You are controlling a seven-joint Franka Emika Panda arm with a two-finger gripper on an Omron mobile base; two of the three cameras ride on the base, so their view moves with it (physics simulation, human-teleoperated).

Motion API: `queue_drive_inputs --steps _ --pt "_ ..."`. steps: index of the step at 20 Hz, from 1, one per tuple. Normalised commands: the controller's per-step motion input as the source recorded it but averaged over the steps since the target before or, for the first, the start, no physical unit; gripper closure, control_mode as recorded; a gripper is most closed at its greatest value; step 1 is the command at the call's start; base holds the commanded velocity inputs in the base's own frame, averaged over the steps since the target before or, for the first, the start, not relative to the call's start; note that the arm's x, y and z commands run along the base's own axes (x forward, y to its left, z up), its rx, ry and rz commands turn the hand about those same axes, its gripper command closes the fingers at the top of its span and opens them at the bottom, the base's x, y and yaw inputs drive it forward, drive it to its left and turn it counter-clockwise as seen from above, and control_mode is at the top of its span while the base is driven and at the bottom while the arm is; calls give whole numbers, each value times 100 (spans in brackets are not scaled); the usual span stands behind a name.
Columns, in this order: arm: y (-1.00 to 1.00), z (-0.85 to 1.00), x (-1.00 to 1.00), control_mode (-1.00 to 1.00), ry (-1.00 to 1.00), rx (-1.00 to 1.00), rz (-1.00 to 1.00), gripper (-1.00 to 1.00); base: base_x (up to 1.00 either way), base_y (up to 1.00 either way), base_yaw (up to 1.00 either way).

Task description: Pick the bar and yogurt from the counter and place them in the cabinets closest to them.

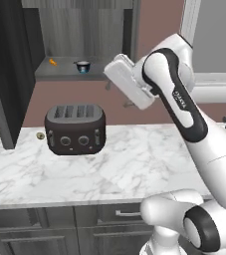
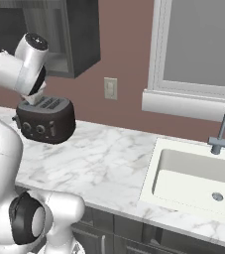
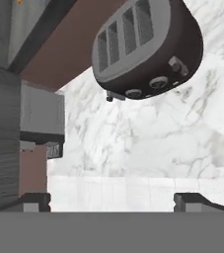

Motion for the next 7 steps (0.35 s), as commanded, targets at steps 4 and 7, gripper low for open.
queue_drive_inputs --steps 4,7 --pt "-3 -6 -79 -100 0 -24 31 -100 0 0 0" --pt "-2 -7 -80 -100 0 -26 25 -100 0 0 0"
